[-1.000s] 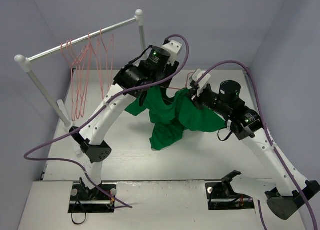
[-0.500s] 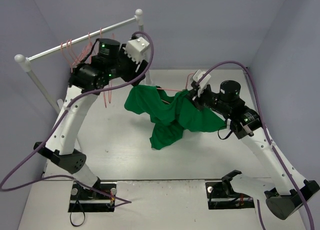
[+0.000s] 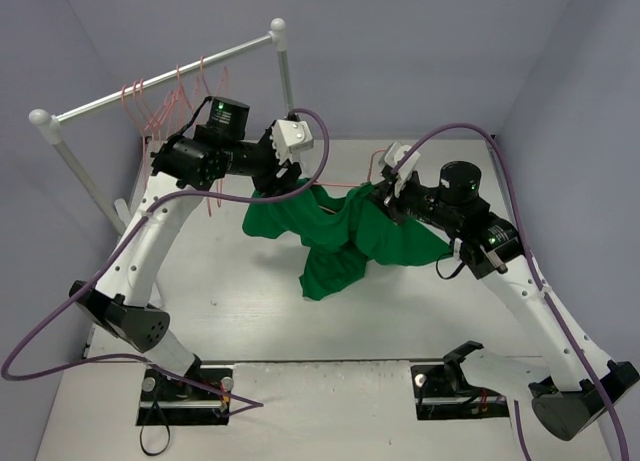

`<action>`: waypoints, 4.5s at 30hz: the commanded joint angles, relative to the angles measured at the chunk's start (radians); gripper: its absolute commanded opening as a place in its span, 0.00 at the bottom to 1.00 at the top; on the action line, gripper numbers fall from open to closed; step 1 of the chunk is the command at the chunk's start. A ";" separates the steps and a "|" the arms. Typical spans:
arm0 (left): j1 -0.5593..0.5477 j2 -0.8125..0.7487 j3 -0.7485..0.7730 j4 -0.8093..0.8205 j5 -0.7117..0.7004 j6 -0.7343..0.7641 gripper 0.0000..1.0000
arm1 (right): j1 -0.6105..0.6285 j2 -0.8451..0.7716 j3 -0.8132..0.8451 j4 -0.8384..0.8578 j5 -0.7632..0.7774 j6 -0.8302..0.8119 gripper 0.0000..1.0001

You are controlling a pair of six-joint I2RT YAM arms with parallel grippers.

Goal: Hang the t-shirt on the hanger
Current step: Place the T-shirt on the hanger, then place the hanger at the clothesline.

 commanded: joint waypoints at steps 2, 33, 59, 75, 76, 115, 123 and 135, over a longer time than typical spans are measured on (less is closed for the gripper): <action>0.005 0.018 0.013 0.010 0.088 0.082 0.57 | -0.004 -0.013 0.014 0.118 -0.043 0.004 0.00; 0.005 0.017 -0.026 0.009 0.290 0.121 0.00 | -0.006 -0.030 0.000 0.111 -0.038 -0.002 0.00; 0.054 -0.183 -0.060 0.389 0.051 -0.184 0.00 | -0.020 -0.173 0.109 -0.083 0.447 0.050 0.60; 0.054 -0.225 0.408 0.219 -0.355 -0.376 0.00 | -0.020 -0.093 0.388 -0.078 0.746 0.108 0.68; 0.054 -0.240 0.380 0.204 -0.365 -0.378 0.00 | -0.020 -0.093 0.374 -0.078 0.747 0.112 0.68; -0.022 -0.110 0.243 -0.048 -1.124 -0.835 0.00 | -0.020 -0.117 0.116 -0.070 0.623 0.299 0.70; -0.023 0.069 0.417 -0.043 -1.198 -0.817 0.00 | -0.020 -0.152 0.094 -0.070 0.620 0.307 0.70; -0.090 0.159 0.377 0.049 -1.281 -0.889 0.00 | -0.020 -0.179 0.053 -0.072 0.616 0.304 0.70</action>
